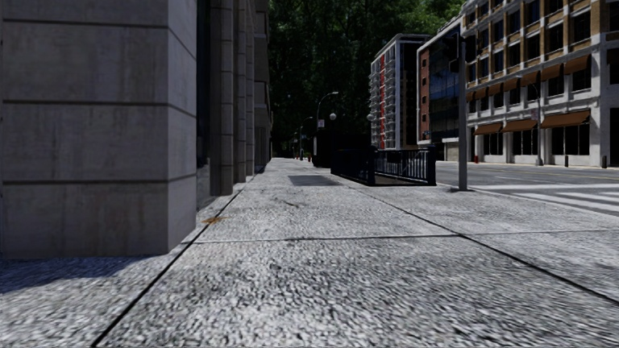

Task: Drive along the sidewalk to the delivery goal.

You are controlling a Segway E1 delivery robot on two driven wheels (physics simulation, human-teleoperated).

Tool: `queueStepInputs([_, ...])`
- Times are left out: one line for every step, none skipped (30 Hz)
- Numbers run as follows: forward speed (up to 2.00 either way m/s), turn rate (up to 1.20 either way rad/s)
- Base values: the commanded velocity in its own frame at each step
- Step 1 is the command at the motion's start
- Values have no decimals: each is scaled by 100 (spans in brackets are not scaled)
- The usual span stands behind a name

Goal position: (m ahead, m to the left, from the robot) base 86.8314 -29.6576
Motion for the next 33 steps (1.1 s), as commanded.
queueStepInputs([200,0])
queueStepInputs([200,0])
queueStepInputs([200,0])
queueStepInputs([200,0])
queueStepInputs([200,0])
queueStepInputs([200,0])
queueStepInputs([200,0])
queueStepInputs([200,0])
queueStepInputs([200,0])
queueStepInputs([200,0])
queueStepInputs([200,0])
queueStepInputs([200,0])
queueStepInputs([200,0])
queueStepInputs([200,0])
queueStepInputs([200,0])
queueStepInputs([200,0])
queueStepInputs([200,0])
queueStepInputs([200,0])
queueStepInputs([200,0])
queueStepInputs([200,0])
queueStepInputs([200,0])
queueStepInputs([200,0])
queueStepInputs([200,0])
queueStepInputs([200,0])
queueStepInputs([200,0])
queueStepInputs([200,0])
queueStepInputs([200,0])
queueStepInputs([200,0])
queueStepInputs([200,0])
queueStepInputs([200,0])
queueStepInputs([200,0])
queueStepInputs([200,0])
queueStepInputs([200,6])
